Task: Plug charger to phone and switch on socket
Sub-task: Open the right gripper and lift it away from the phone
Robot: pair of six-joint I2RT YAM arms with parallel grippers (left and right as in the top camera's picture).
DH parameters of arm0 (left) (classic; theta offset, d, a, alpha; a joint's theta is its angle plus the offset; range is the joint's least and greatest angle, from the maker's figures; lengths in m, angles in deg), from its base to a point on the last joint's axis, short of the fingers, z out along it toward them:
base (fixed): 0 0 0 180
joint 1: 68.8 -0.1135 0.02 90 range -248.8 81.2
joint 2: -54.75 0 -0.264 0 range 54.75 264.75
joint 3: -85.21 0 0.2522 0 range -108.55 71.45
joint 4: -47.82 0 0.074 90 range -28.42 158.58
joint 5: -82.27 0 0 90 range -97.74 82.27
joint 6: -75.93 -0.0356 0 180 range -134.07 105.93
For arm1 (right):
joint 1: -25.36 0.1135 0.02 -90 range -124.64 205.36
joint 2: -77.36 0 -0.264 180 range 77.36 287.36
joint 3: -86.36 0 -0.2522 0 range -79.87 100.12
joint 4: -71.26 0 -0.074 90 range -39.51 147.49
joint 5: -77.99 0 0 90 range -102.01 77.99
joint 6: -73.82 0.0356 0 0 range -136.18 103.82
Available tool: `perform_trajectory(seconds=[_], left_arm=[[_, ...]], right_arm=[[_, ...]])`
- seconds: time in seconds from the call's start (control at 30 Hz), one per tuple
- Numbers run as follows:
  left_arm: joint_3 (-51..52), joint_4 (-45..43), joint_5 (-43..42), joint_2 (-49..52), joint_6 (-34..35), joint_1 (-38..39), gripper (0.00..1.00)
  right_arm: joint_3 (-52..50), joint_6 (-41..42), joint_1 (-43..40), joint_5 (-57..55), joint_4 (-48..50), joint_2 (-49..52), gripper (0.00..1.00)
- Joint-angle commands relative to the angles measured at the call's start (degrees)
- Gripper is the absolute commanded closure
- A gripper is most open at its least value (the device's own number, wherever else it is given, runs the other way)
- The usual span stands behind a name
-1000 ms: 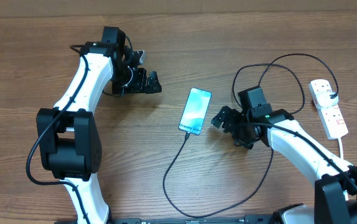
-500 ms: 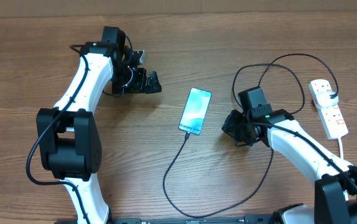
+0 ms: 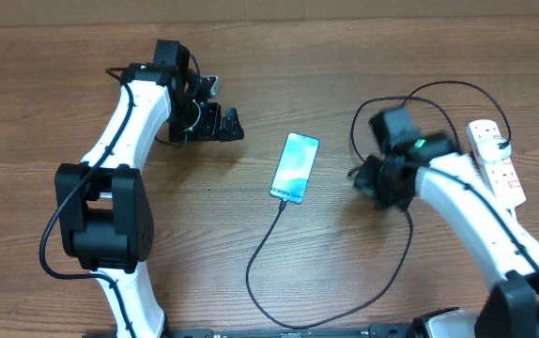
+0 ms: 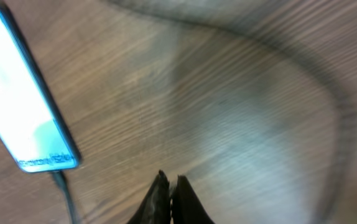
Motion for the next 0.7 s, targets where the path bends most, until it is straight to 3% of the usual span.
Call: perform_trajectory(seconds=[0.0,0.13,0.2,0.27,0.3,0.43,0.67], left_arm=[[-0.61,-0.04,0.2,-1.64,0.72,-0.09,0.0],[-0.61,-0.07,0.2,-1.64,0.72,-0.09,0.01],[-0.61,-0.07,0.2,-1.64,0.72,-0.09,0.0],[-0.61,-0.07,0.2,-1.64,0.72,-0.09,0.0],[-0.61,-0.07,0.2,-1.64,0.72,-0.09,0.0],[-0.61,-0.07,0.2,-1.64,0.72,-0.09,0.0],[-0.61,-0.07,0.2,-1.64,0.72,-0.09,0.01]], right_arm=[[12.26,-0.61,-2.21,-10.78,-7.28,-0.9,0.96],[23.67,-0.52,-7.5,-13.38,-16.59,-0.9,0.96],[27.36,-0.55,-11.02,-13.38,-18.91,-0.9,0.88],[29.55,-0.57,-15.02,-13.35,-19.43,-0.9,0.57],[30.03,-0.55,-16.74,-13.33,-19.41,-0.9,0.34],[30.1,-3.1,-22.38,-14.23,-18.1,-0.9,0.0],[29.81,-4.59,-30.12,-22.58,-10.54,1.18,0.05]])
